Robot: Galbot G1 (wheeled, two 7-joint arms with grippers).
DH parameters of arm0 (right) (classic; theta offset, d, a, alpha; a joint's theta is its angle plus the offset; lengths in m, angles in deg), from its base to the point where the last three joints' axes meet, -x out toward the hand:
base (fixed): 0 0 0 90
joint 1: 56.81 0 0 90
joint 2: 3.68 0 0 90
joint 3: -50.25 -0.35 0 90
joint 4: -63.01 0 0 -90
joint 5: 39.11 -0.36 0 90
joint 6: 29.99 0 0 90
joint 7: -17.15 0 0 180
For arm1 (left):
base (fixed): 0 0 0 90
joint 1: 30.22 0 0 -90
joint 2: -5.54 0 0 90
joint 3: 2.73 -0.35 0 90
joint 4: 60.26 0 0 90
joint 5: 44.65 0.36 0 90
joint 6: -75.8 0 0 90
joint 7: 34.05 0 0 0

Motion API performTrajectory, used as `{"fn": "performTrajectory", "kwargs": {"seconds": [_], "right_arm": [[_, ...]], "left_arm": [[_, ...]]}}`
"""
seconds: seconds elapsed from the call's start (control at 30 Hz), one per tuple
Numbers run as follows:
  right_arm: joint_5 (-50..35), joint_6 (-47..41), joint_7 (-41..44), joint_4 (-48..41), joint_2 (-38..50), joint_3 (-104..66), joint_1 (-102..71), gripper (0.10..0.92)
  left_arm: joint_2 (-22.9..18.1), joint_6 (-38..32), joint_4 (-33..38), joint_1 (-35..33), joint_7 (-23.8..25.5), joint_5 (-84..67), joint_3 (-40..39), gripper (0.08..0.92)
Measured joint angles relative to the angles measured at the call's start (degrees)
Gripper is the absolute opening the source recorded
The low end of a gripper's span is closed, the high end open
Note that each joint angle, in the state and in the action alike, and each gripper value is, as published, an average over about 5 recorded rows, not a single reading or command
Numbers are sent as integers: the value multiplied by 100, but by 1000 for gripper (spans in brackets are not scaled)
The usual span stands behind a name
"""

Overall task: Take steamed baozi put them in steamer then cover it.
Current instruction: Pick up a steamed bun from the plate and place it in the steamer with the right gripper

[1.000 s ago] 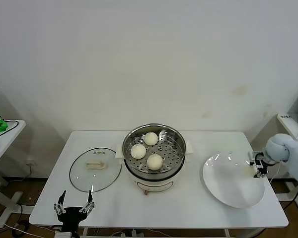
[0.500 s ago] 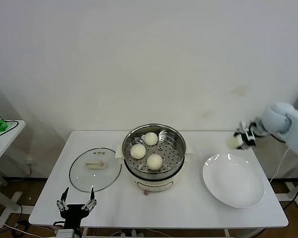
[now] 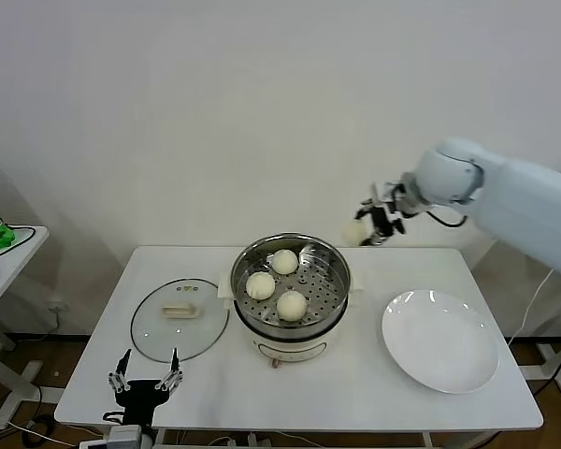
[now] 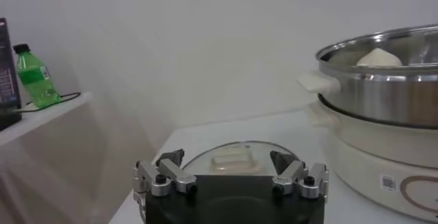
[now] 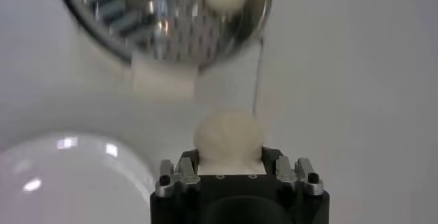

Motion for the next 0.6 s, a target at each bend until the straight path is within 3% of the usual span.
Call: {"fn": "performTrajectory", "kwargs": {"seconds": [0.6], "right_arm": [[-1217,-883,-578,-223,-1011,705,-34,585]], "left_arm": [[96,6,100,64,-75,-232,159,823]]}}
